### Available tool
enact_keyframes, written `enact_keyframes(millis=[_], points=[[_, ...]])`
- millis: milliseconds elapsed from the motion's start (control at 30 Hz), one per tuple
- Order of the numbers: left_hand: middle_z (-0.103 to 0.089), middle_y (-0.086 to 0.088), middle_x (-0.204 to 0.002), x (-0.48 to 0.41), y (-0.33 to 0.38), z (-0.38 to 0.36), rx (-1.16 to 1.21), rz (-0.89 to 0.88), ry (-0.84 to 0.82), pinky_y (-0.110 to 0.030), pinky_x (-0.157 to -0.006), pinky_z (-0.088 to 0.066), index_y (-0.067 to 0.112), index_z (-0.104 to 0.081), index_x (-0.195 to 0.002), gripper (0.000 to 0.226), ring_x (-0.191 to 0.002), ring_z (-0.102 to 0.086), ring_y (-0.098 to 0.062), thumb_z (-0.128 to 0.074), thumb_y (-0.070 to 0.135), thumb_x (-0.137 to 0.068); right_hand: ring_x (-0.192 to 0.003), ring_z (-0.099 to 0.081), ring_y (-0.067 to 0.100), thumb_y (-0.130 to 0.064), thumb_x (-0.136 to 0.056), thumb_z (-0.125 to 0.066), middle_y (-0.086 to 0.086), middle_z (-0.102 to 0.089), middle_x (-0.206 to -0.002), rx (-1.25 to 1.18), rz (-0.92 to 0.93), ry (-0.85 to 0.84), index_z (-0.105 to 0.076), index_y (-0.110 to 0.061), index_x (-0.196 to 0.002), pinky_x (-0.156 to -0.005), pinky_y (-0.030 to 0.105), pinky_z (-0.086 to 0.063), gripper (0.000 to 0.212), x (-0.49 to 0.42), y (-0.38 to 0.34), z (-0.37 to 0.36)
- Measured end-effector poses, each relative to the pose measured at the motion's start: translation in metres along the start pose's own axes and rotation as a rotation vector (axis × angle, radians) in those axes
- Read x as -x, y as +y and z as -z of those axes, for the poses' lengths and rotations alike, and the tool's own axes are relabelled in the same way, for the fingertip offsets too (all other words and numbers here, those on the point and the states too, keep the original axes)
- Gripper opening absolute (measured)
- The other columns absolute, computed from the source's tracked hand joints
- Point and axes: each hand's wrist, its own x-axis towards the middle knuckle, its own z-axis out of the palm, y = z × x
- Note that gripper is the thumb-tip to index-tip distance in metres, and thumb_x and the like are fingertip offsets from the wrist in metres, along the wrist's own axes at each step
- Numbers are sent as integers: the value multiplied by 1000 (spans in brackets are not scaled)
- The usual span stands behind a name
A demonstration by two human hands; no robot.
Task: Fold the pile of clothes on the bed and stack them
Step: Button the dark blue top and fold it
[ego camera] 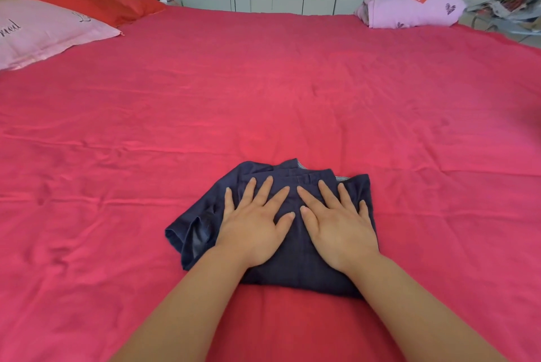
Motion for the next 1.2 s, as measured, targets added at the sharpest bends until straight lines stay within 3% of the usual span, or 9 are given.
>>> enact_keyframes(millis=[333, 467, 567, 633, 733, 900, 1067, 1133, 1200], points=[[10, 9, -157, 8, 4, 8, -1, 13, 7, -47, -114, 15, 40, -1, -147, 56, -144, 16, -15, -18, 54, -96, -145, 10, 20, -49, -98, -18, -8, 4, -158, -83, 3, -1, -4, -47, -145, -117, 46, -1, 49, 8, 0, 7], [5, 2, -158, 26, 14, 26, -128, 0, 161, -43, -113, 15, 28, -2, -149, 58, -145, 11, -18, -16, 50, -98, -146, 2, 24, -50, -95, -32, 0, 1, -158, -161, -78, 65, -6, -36, -148, -117, 38, -11, 61, 35, 10, 17], [5, 2, -158, 50, 24, 32, -100, -48, 247, -37, -111, 19, 26, 0, -149, 80, -145, 9, -15, 7, 66, -81, -145, -8, 22, -49, -91, -46, 9, -2, -158, -347, -206, 90, -3, -25, -150, -113, 33, -20, 76, 58, 15, 27], [9, 3, -158, 65, 27, 25, -60, -88, 194, -36, -111, 20, 28, 4, -149, 96, -145, 12, -14, 15, 76, -66, -145, -12, 20, -48, -91, -48, 10, -3, -157, -368, -247, 78, -1, -21, -150, -111, 32, -24, 81, 70, 14, 30], [18, 3, -156, 73, 20, 11, -5, -96, 13, -38, -116, 15, 32, 12, -147, 91, -142, 20, -14, -15, 81, -75, -142, -20, 22, -49, -89, -51, 10, -13, -155, -377, -276, 83, -3, -18, -150, -110, 34, -27, 83, 79, 8, 30], [23, 2, -155, 70, 10, 11, 40, -134, -115, -39, -118, 9, 30, 16, -146, 115, -141, 24, -15, -54, 77, -67, -122, -48, 27, -34, -82, -65, 12, -49, -133, -539, -378, 36, -28, -9, -141, -96, 32, -42, 74, 73, 2, 38], [15, 4, -156, 73, 10, 10, 150, -81, 42, -36, -119, 6, 27, 17, -147, 122, -143, 18, -14, -63, 70, -65, -121, -50, 26, -9, -80, -63, 10, -53, -131, -563, -265, 169, -37, -7, -136, -85, 26, -37, 61, 72, -22, 79], [2, 7, -157, 74, 10, 6, 235, -53, 181, -33, -119, 2, 26, 11, -148, 105, -145, 6, -13, -60, 60, -77, -113, -55, 29, -9, -79, -62, 10, -60, -120, -528, -193, 244, -43, -12, -129, -80, 29, -39, 53, 71, -41, 93], [-22, 12, -153, 75, 10, 5, 509, -45, 304, -27, -118, -13, 32, -7, -147, 78, -143, -17, -8, -57, 40, -88, -107, -59, 29, -11, -80, -59, 9, -63, -112, -516, -96, 319, -45, -14, -126, -75, 31, -41, 48, 67, -64, 100]])
